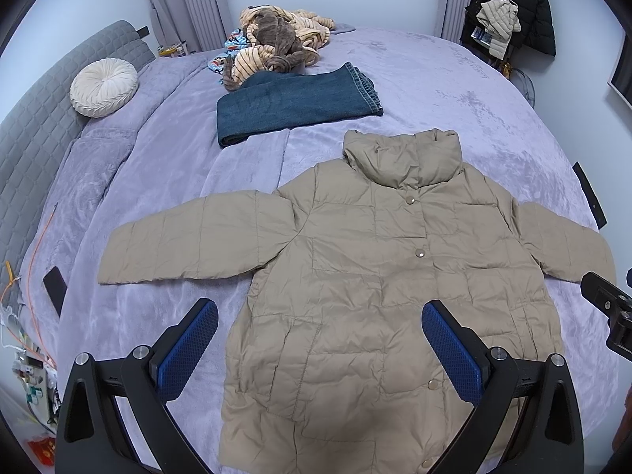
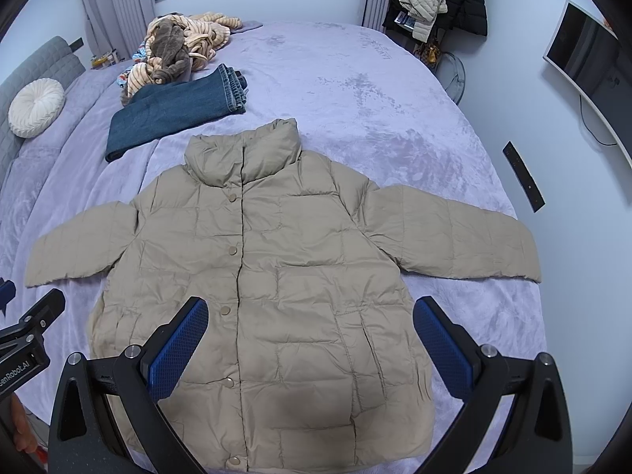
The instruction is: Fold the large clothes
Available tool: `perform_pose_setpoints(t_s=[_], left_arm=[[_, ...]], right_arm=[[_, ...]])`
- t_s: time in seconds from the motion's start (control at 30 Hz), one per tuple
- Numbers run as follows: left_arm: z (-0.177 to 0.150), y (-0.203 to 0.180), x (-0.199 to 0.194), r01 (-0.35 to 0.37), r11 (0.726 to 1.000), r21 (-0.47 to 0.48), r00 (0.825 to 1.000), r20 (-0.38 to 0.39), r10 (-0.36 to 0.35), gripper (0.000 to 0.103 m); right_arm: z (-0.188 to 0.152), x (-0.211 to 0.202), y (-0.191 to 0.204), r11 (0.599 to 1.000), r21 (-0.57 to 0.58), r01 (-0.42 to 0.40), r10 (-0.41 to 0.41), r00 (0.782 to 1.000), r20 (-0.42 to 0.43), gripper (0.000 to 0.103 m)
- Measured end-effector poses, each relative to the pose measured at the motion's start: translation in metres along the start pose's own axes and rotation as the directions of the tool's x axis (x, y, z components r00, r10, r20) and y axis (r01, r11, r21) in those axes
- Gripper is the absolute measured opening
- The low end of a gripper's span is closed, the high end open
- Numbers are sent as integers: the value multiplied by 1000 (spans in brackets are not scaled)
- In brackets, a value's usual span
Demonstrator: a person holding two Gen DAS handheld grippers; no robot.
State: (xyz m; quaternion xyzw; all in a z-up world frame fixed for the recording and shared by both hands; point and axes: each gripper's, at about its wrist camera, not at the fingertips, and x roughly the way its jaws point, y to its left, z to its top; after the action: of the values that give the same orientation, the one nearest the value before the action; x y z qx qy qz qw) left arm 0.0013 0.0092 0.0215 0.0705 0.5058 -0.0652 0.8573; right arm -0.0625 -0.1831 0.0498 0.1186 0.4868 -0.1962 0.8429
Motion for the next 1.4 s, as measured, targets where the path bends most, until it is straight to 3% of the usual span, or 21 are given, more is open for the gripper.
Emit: perform_pose_setpoints(t_s=[1.03, 1.4], left_arm=[[-2, 8, 3, 10, 1000, -9, 1000, -6, -10, 103], [-4, 24, 38, 57, 997, -47, 996, -61, -60, 103]], right_arm=[[0, 3, 3, 1000, -2, 4, -4, 1000, -5, 103], [-9, 19, 8, 999, 29, -21, 22, 999, -41, 103]])
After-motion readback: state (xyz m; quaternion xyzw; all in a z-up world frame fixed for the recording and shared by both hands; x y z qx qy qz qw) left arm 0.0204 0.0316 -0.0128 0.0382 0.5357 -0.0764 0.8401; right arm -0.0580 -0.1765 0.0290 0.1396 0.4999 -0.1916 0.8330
